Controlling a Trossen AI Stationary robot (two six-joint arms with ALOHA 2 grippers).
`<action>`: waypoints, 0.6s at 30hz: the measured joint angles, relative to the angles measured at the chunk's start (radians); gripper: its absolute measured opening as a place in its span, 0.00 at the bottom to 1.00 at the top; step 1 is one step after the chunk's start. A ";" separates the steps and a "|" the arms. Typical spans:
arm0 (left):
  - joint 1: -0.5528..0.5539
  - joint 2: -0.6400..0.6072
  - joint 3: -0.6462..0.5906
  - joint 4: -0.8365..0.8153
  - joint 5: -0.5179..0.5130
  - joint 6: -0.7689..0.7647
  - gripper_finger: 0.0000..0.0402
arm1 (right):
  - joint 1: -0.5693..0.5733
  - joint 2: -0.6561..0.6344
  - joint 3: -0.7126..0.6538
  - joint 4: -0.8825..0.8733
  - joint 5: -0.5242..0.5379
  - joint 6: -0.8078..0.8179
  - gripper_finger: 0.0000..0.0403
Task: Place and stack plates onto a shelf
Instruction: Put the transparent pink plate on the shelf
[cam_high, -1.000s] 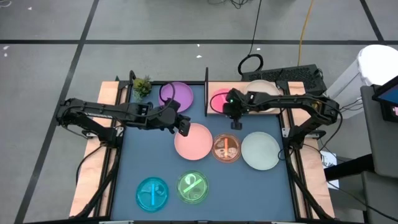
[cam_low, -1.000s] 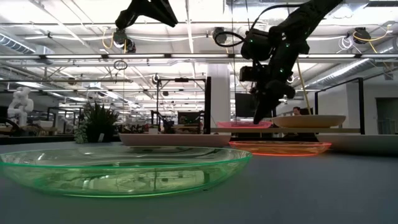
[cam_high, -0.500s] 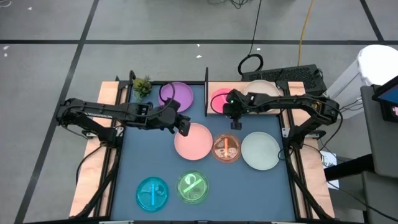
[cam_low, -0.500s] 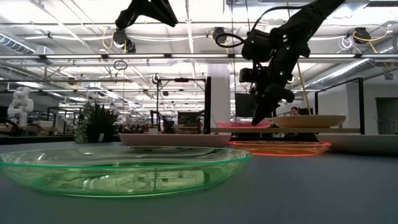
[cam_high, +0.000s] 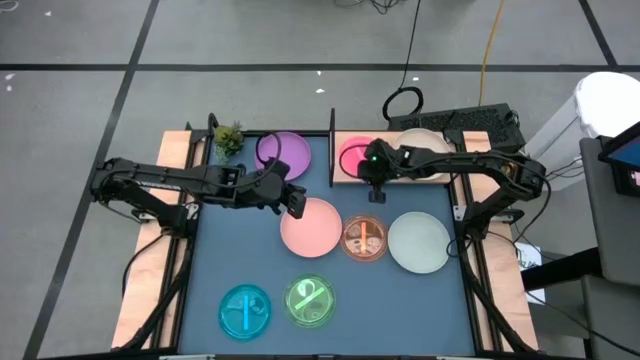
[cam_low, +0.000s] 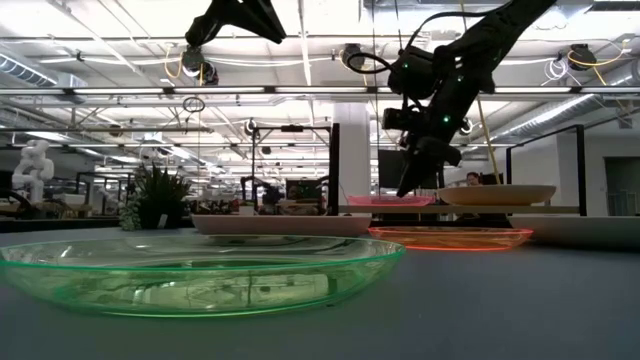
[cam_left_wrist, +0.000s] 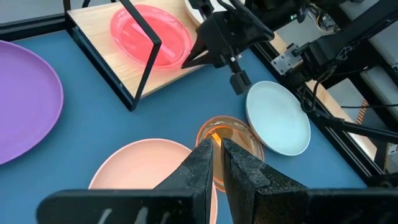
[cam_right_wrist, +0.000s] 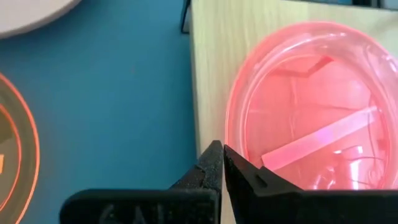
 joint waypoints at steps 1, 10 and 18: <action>0.000 0.000 0.000 0.000 0.000 0.000 0.09 | -0.002 0.005 0.000 0.006 0.000 0.000 0.00; 0.000 0.000 0.000 0.003 0.000 -0.007 0.09 | 0.016 0.019 0.000 0.033 -0.005 0.055 0.00; 0.000 0.000 -0.001 0.006 0.000 0.016 0.09 | 0.066 -0.104 0.000 -0.045 -0.004 0.204 0.00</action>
